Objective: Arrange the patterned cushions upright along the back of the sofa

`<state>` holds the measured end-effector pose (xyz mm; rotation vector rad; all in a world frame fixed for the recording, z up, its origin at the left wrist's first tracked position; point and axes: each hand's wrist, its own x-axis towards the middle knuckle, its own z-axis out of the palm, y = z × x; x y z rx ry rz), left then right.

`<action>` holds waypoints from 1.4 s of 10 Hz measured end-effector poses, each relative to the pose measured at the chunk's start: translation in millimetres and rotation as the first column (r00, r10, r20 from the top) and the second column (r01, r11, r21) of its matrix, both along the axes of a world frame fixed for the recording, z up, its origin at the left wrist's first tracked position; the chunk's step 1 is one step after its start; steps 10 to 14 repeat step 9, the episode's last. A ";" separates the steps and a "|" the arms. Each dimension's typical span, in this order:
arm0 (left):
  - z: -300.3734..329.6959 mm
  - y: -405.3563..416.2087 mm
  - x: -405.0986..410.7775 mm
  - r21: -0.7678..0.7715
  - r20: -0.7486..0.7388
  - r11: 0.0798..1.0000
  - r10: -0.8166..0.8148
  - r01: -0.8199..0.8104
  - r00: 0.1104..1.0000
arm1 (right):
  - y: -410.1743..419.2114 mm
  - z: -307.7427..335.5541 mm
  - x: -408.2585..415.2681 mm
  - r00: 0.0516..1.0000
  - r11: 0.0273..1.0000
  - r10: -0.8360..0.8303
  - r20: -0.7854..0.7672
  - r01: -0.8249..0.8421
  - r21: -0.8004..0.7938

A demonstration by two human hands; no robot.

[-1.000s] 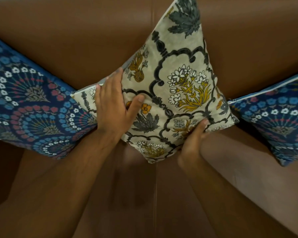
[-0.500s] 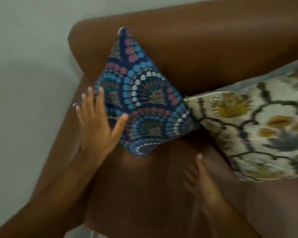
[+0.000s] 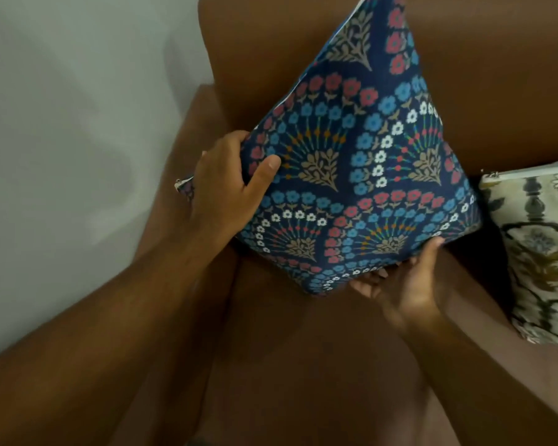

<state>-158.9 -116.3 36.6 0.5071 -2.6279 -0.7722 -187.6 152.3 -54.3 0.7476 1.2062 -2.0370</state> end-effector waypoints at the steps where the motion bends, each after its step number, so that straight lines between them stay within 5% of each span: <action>1: 4.2 -21.8 7.8 -0.056 -0.123 0.996 0.058 -0.065 0.991 | -33.9 4.5 3.4 0.998 0.996 0.062 0.021 -0.060 -0.071; 3: 5.7 -42.8 18.1 -0.103 -0.066 0.993 0.048 -0.054 0.997 | -56.5 6.4 12.1 1.000 0.999 0.026 0.007 -0.026 0.040; 5: -15.7 -13.8 22.9 -0.349 -0.102 0.930 0.082 -0.112 0.991 | -58.3 13.7 17.1 0.967 0.957 -0.169 -0.191 0.208 0.202; 7: -43.8 -14.0 -0.9 -0.379 0.002 0.918 0.131 -0.120 0.991 | -98.3 0.3 -25.9 0.992 0.882 -0.035 -0.119 0.086 0.463; 9: -29.1 -19.8 22.7 -0.325 0.080 0.940 0.136 -0.103 0.988 | -65.0 36.7 1.0 0.962 0.883 0.070 -0.262 0.062 0.464; 14: -29.1 -19.8 22.7 -0.325 0.080 0.940 0.136 -0.103 0.988 | -65.0 36.7 1.0 0.962 0.883 0.070 -0.262 0.062 0.464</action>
